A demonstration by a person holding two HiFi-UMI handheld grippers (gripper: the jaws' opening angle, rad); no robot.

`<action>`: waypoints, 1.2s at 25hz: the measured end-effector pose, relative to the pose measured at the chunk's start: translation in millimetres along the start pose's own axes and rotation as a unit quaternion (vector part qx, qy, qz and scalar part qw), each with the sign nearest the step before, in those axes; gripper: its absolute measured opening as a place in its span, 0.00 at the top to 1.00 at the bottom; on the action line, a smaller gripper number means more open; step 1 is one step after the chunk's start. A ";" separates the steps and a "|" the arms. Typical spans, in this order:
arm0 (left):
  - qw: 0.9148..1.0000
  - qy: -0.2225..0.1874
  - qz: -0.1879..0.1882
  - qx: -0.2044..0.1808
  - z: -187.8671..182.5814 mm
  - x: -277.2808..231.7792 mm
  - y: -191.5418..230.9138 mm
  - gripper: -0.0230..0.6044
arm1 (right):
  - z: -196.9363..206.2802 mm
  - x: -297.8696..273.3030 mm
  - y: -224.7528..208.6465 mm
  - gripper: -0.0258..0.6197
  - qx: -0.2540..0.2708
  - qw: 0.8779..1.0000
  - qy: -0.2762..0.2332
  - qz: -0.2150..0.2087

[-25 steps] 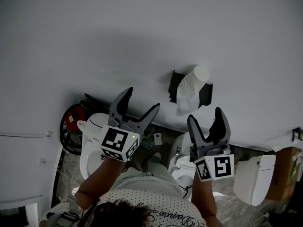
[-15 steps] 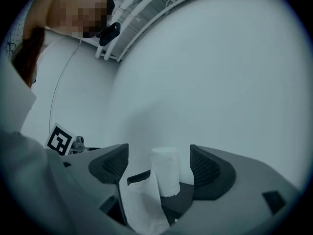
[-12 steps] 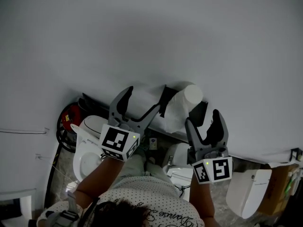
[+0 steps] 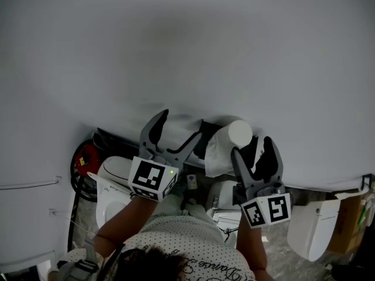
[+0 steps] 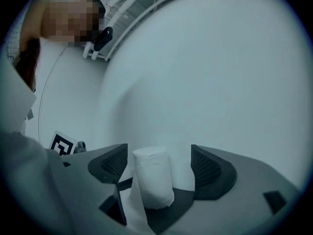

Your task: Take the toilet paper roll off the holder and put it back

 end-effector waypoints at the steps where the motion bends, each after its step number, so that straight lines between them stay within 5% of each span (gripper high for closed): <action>1: 1.000 0.000 0.006 0.002 1.4 -1.9 2.4 0.35 | 1.9 -3.4 0.8 0.34 0.010 1.000 0.003 0.004; 9: 0.999 -0.007 0.034 0.004 -2.7 -9.5 -1.8 0.35 | -0.3 -5.1 0.4 0.30 0.038 0.999 -0.001 0.010; 30: 1.000 -0.003 -0.005 0.004 -3.6 -9.8 8.0 0.35 | 31.7 -32.1 13.6 0.30 0.037 0.990 0.120 -0.059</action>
Point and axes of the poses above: the fingertips, and each gripper's own axes: x backward along the fingers, y to its left, z out of its underside, the point moved 1 cm from there along x, backward along the fingers, and after that the axes turned 7 degrees about -y, right-handed, at the moved point
